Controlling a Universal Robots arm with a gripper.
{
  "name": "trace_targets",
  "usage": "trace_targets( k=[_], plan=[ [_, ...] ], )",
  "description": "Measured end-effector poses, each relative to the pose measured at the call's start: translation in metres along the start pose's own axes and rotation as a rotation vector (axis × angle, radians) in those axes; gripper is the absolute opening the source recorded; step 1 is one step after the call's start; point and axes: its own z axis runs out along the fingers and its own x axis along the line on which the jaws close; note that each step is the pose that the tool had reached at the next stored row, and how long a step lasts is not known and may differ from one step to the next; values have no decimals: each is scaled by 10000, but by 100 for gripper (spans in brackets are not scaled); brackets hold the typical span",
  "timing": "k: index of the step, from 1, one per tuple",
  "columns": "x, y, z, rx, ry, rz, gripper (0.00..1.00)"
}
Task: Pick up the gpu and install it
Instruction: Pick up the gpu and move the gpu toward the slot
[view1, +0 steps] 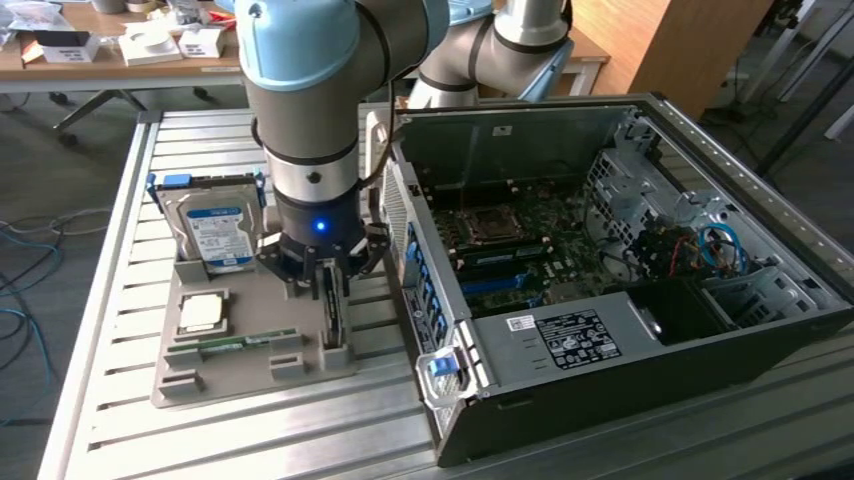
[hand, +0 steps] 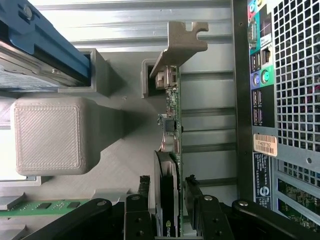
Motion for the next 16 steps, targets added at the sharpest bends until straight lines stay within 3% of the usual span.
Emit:
trace_targets(
  k=[16],
  plan=[
    [8, -26, -1, 0, -1, 3, 42]
  ],
)
